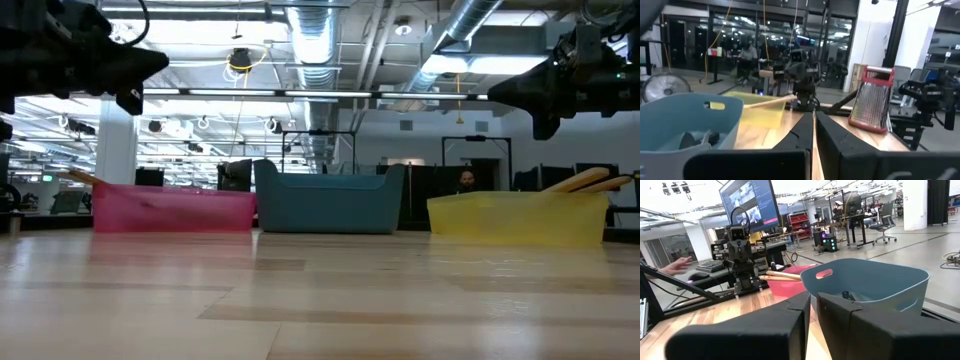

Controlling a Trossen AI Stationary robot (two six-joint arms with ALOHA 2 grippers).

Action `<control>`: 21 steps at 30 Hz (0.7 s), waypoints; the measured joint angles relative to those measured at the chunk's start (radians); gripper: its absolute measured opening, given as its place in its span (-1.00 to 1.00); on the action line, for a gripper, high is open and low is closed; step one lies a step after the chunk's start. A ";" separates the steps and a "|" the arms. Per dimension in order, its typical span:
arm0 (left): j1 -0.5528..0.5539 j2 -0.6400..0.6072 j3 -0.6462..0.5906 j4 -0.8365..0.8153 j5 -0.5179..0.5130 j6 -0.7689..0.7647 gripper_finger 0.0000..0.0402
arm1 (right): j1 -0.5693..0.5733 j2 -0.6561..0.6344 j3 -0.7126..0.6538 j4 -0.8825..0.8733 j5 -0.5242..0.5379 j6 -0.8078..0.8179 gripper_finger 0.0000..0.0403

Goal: Pick & Place Kitchen Items
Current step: Return to Home Position

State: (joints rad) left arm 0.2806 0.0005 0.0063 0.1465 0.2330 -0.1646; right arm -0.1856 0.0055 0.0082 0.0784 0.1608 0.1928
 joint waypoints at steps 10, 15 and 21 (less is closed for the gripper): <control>0.000 0.000 0.000 0.013 0.000 0.000 -0.99 | 0.000 0.000 0.000 0.000 -0.002 0.000 -0.78; 0.000 0.000 0.000 0.018 0.000 0.000 -0.99 | 0.000 0.000 0.000 0.000 -0.002 0.000 -0.78; 0.000 0.000 0.000 0.019 0.000 0.000 -0.99 | 0.000 0.000 0.000 0.000 -0.002 0.000 -0.78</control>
State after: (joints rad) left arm 0.2810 0.0001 0.0063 0.1658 0.2329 -0.1646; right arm -0.1856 0.0059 0.0078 0.0780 0.1585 0.1928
